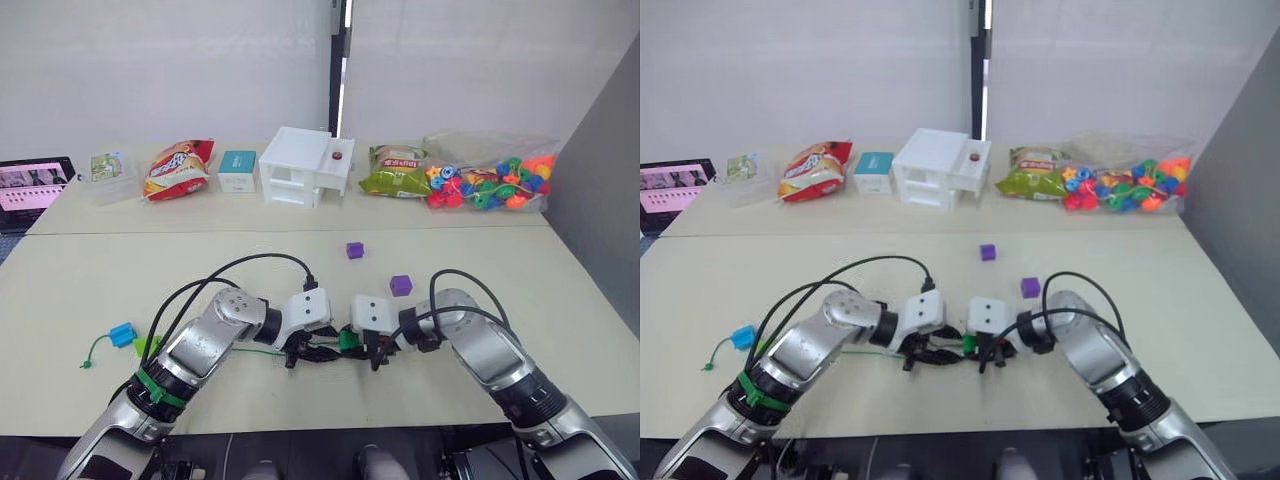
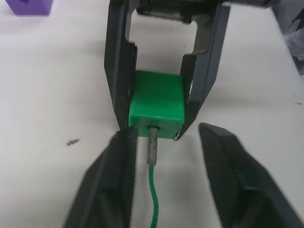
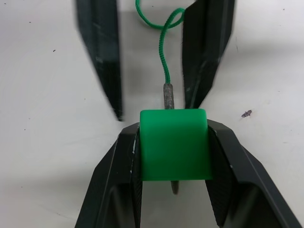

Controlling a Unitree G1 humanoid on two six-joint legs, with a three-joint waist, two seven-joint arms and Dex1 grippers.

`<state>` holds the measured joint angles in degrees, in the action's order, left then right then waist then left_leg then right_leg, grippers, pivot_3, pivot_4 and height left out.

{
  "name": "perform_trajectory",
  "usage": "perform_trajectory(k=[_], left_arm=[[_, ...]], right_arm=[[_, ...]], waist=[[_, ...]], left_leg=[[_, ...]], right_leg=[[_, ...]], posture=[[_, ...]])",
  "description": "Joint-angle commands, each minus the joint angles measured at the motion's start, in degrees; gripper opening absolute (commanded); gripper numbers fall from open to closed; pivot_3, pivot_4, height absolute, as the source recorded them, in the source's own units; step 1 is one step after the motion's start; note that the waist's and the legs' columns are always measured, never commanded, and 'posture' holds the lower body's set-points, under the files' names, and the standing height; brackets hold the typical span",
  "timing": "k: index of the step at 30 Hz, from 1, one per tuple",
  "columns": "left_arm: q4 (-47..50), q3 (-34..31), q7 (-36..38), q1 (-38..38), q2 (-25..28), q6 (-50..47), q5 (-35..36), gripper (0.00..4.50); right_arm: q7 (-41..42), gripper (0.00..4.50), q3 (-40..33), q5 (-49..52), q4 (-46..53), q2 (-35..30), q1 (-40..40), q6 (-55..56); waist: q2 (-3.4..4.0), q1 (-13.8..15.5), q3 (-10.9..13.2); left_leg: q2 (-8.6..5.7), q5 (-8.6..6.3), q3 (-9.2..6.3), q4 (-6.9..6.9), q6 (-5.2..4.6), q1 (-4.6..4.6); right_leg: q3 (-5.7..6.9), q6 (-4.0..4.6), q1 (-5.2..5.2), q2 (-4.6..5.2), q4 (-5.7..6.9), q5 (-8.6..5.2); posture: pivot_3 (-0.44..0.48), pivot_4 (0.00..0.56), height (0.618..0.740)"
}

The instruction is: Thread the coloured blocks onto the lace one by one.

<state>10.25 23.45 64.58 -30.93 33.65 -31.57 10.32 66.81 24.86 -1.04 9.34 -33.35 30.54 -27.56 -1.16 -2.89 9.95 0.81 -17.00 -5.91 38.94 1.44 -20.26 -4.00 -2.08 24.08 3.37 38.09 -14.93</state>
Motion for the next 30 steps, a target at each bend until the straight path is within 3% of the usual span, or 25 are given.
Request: perform_trajectory(k=[1, 8, 15, 18, 25, 30], left_arm=[[2.92, -4.78, 1.58, 1.41, 2.65, 1.18, 2.97, 3.27], [0.63, -5.53, 1.02, 6.14, 6.10, 5.98, 0.44, 3.27], [-3.61, -3.82, -0.99, 7.86, 4.71, 10.01, -2.94, 3.27], [-4.96, -3.89, -1.57, 7.67, 2.66, 10.58, -2.58, 2.51], [-4.89, -3.69, -0.90, 7.56, 1.17, 9.98, -1.83, 0.14], [-4.57, -3.29, -0.80, 7.17, 0.30, 9.47, -1.81, 0.04]], right_arm=[[-0.45, 1.20, 1.54, 0.04, 0.80, 0.15, -1.45, -0.61], [-0.87, 1.20, 1.36, 0.34, 1.11, 0.06, -1.68, -1.05], [-0.98, 1.20, 1.16, 0.48, 1.44, 0.00, -1.58, -1.65], [-0.93, 1.20, 1.06, 0.54, 1.82, -0.20, -1.65, -2.03], [-1.15, 1.20, 0.74, 0.53, 2.42, -0.71, -2.03, -2.60], [-1.49, 1.20, 0.71, 0.49, 2.68, -0.63, -2.20, -3.00]], waist=[[0.00, -0.08, 0.00], [0.00, -0.02, 0.00], [0.00, 0.12, 0.00], [-0.01, 0.26, -0.02], [-0.01, 0.28, -0.03], [-0.01, 0.31, -0.03]], left_leg=[[0.00, 0.00, 0.00, -0.02, 0.00, 0.01], [0.00, 0.00, 0.00, -0.02, 0.00, 0.02], [0.00, 0.00, 0.00, -0.02, 0.00, 0.02], [-0.01, 0.00, 0.00, -0.02, 0.00, 0.03], [-0.01, -0.01, 0.00, -0.02, -0.01, 0.02], [-0.01, -0.01, 0.00, -0.02, -0.01, 0.02]], right_leg=[[0.00, 0.00, 0.00, 0.00, 0.01, 0.00], [0.01, 0.00, -0.01, 0.00, 0.00, 0.00], [0.01, 0.00, -0.02, 0.00, -0.01, 0.00], [0.01, 0.00, -0.04, 0.01, -0.01, 0.00], [0.01, 0.00, -0.05, 0.01, -0.01, 0.00], [0.01, 0.00, -0.05, 0.01, -0.01, 0.00]], posture=[[0.000, 0.150, 0.740], [0.000, 0.150, 0.740], [0.000, 0.150, 0.740], [0.000, 0.150, 0.740], [0.000, 0.150, 0.740], [0.000, 0.150, 0.740]])
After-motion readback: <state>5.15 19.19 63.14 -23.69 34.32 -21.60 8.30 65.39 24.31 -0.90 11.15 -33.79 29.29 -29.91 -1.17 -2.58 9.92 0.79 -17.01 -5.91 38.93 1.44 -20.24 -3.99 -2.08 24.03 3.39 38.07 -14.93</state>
